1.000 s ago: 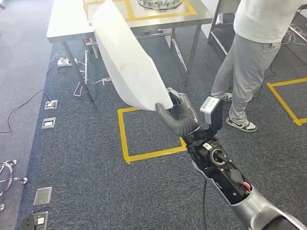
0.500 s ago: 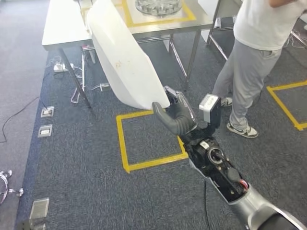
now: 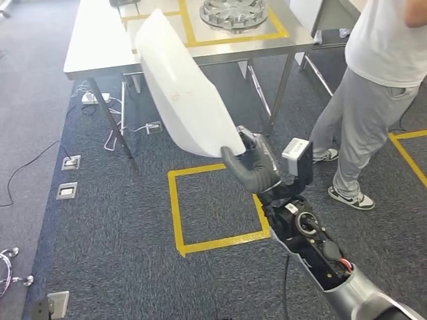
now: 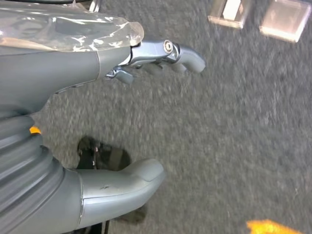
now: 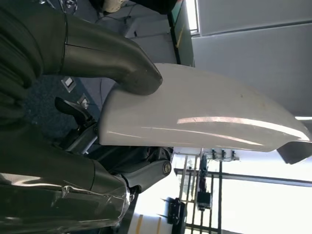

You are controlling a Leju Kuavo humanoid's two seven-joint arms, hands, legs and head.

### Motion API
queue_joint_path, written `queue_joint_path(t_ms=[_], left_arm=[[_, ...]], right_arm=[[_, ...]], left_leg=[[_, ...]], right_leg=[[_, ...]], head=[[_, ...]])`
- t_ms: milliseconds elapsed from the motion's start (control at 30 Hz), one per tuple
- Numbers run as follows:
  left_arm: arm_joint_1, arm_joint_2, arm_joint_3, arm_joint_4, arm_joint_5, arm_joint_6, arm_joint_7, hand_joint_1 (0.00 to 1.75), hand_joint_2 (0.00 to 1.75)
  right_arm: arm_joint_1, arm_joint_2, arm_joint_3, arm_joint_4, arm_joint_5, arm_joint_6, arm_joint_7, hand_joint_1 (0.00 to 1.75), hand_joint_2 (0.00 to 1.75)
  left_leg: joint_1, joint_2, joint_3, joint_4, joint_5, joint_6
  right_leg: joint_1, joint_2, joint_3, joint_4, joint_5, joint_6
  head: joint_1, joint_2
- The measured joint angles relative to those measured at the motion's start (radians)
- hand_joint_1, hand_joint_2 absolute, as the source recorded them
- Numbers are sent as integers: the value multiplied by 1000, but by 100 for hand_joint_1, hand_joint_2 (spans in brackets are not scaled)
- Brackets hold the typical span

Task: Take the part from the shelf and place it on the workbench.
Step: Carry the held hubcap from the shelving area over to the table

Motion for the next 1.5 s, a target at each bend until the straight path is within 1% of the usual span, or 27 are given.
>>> queue_joint_path(t_ms=[33, 67, 100, 167, 200, 233, 267, 300, 367, 400, 433, 533, 567, 600, 667, 700, 733, 767, 833, 867, 900, 967, 1067, 1200, 1267, 1400, 1500], left_arm=[[-3, -1, 0, 0, -2, 0, 0, 0, 175], [-5, -2, 0, 0, -3, 0, 0, 0, 175], [-7, -3, 0, 0, -5, 0, 1, 0, 175], [-10, -5, 0, 0, -8, 0, 3, 0, 175], [-10, -6, 0, 0, -9, 1, 4, 0, 175], [-10, -6, 0, 0, -10, 1, 6, 0, 175], [-10, -7, 0, 0, -12, 2, 7, 0, 175], [-11, -7, 0, 0, -13, 3, 9, 0, 175], [-12, -6, 0, 0, -16, 6, 14, 0, 175], [-13, -5, 0, 0, -17, 8, 16, 0, 175], [-13, -4, 0, 0, -18, 11, 17, 0, 175], [-17, -6, 0, 0, -20, 15, 19, 0, 175], [-19, -7, 0, 0, -20, 15, 19, 0, 175], [-21, -9, 0, 0, -20, 16, 19, 0, 175], [-21, -10, 0, 0, -20, 18, 19, 0, 175], [-21, -12, 0, 0, -21, 19, 19, 0, 175], [-20, -13, 0, 0, -21, 21, 19, 0, 175], [-19, -14, 0, 0, -23, 23, 20, 0, 175], [-19, -17, 0, 0, -26, 26, 21, 0, 175], [-20, -18, 0, 0, -28, 27, 21, 0, 175], [-22, -18, 0, 0, -29, 28, 21, 0, 175], [-24, -18, 0, 0, -33, 33, 21, 0, 175], [-25, -19, 0, 0, -40, 38, 21, 0, 175], [-31, -20, 0, 0, -46, 45, 21, 0, 175], [-32, -21, 0, 0, -46, 46, 21, 0, 175], [-33, -23, 0, 0, -47, 45, 21, 0, 175], [-33, -25, 0, 0, -46, 43, 21, 0, 175]], right_arm=[[2, -1, -4, -5, -1, -2, 0, 175, 175], [6, -1, -7, -11, -2, -3, -1, 175, 175], [11, -2, -9, -16, -3, -4, -1, 175, 175], [28, -2, -11, -23, -2, -6, -1, 175, 175], [36, -2, -13, -25, -1, -7, -2, 175, 175], [41, -2, -15, -26, 1, -9, -2, 175, 175], [45, -2, -17, -28, 3, -10, -2, 175, 175], [48, -2, -18, -31, 6, -10, -3, 175, 175], [55, -2, -21, -37, 10, -9, -4, 175, 175], [58, -2, -23, -39, 12, -8, -4, 175, 175], [61, -2, -24, -41, 13, -7, -4, 175, 175], [65, -2, -32, -50, 17, -5, -3, 175, 175], [65, -2, -35, -54, 17, -4, -3, 175, 175], [65, -2, -38, -57, 18, -3, -2, 175, 175], [68, -2, -41, -59, 19, -2, -1, 175, 175], [71, -2, -43, -59, 19, -1, 0, 175, 175], [74, -2, -44, -59, 19, -1, 1, 175, 175], [77, -2, -46, -60, 20, -1, 2, 175, 175], [78, -2, -49, -63, 20, 0, 3, 175, 175], [78, -2, -50, -65, 20, 0, 3, 175, 175], [79, -2, -51, -68, 20, 0, 3, 175, 175], [84, -2, -54, -73, 20, 0, 3, 175, 175], [91, -3, -60, -77, 20, -1, 5, 175, 175], [94, -3, -64, -87, 21, -2, 8, 175, 175], [95, -3, -66, -91, 23, -2, 11, 175, 175], [95, -3, -67, -97, 25, -3, 14, 175, 175], [95, -3, -69, -100, 25, -3, 18, 175, 175]], left_leg=[[2, 2, -14, 31, 6, -4], [2, 5, -44, 82, 8, -8], [3, 8, -89, 152, 0, -12], [3, 10, -191, 281, -47, -18], [3, 10, -230, 313, -72, -19], [3, 10, -253, 313, -79, -17], [1, 10, -260, 279, -59, -13], [-2, 10, -254, 218, -13, -6], [-12, 10, -230, 76, 108, 13], [-17, 8, -222, 30, 149, 20], [-21, 6, -218, 7, 171, 23], [-14, 3, -204, -2, 178, 25], [-11, 4, -196, -6, 175, 28], [-8, 5, -187, -9, 171, 32], [-9, 6, -175, -9, 160, 38], [-9, 6, -169, -8, 154, 39], [-9, 6, -163, -8, 147, 39], [-9, 5, -155, -6, 141, 37], [-8, 2, -139, -3, 126, 32], [-10, 1, -133, 1, 120, 28], [-12, 0, -132, 3, 116, 24], [-17, -2, -135, 9, 112, 23], [-18, -1, -135, 7, 112, 31], [-17, 0, -130, -1, 113, 30], [-16, 0, -128, -4, 113, 28], [-13, 0, -128, -6, 114, 15], [-12, 0, -128, -6, 113, 12]], right_leg=[[-1, 0, 9, -4, -5, -6], [-3, 1, 20, -10, -10, -11], [-4, 1, 33, -16, -16, -15], [-4, 2, 58, -25, -31, -20], [-4, 3, 71, -27, -40, -20], [-4, 4, 84, -28, -49, -20], [-3, 5, 97, -28, -59, -20], [-3, 6, 111, -28, -69, -19], [-1, 9, 131, -28, -88, -14], [1, 11, 136, -27, -97, -10], [3, 14, 138, -26, -106, -6], [6, 16, 142, -19, -134, 9], [6, 13, 134, 6, -152, 14], [5, 11, 113, 55, -178, 20], [2, 7, 40, 198, -236, 28], [0, 6, 4, 256, -250, 31], [-2, 6, -18, 279, -243, 33], [-3, 5, -20, 260, -213, 34], [-6, 4, 21, 128, -117, 34], [-5, 4, 47, 61, -82, 33], [-5, 5, 66, 15, -63, 30], [-4, 7, 80, -13, -61, 24], [-2, 10, 82, -16, -62, 21], [-1, 11, 82, -16, -65, 15], [0, 10, 83, -16, -66, 11], [3, 10, 83, -16, -66, 8], [3, 10, 83, -16, -66, 7]], head=[[1, 0], [0, 0], [-2, 0], [-6, 0], [-6, 0], [-6, 0], [-6, 0], [-7, 0], [-10, 0], [-11, 0], [-11, 0], [-12, 0], [-10, 0], [-7, 0], [-2, 0], [-1, 0], [1, 0], [3, 0], [7, 0], [8, 0], [7, 0], [3, 0], [1, 0], [-1, 0], [-1, 0], [-1, 0], [-1, 0]])
